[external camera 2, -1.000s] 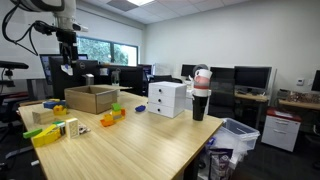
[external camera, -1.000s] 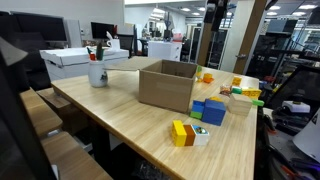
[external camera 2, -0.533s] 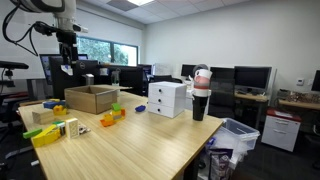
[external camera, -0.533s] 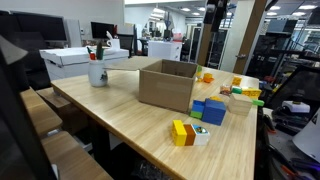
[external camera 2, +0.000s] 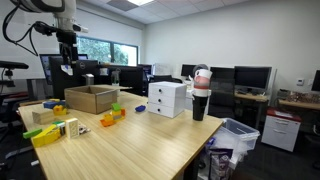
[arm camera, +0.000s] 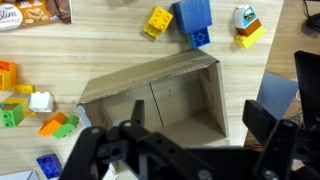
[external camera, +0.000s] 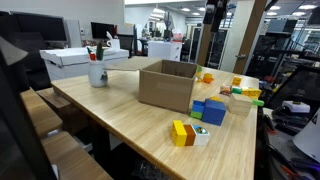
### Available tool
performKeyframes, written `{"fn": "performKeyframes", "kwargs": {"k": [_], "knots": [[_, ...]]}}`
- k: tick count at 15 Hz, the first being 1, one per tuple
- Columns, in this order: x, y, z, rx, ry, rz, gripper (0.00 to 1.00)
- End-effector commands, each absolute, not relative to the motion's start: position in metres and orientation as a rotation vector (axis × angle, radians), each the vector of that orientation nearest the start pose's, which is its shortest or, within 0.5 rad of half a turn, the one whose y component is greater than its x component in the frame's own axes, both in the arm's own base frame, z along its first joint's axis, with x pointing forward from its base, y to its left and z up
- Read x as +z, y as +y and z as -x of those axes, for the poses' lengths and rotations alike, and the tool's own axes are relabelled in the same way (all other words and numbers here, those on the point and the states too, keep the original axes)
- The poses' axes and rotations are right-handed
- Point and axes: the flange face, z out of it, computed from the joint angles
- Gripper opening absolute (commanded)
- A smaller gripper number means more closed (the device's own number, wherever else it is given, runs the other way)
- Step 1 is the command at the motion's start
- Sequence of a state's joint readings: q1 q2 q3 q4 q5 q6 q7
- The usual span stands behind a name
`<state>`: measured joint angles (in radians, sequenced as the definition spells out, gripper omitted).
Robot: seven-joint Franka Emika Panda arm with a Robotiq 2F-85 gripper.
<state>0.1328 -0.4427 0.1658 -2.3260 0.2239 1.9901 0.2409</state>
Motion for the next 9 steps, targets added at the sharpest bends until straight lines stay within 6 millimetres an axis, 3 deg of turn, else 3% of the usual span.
{"fn": "performKeyframes", "kwargs": {"k": [1,9], "knots": [[0.5204,0.1462,-0.4014,-0.130,0.114,2.983,1.00],[0.5191,0.1445,-0.4042,-0.097,0.071,2.978,1.00]]}}
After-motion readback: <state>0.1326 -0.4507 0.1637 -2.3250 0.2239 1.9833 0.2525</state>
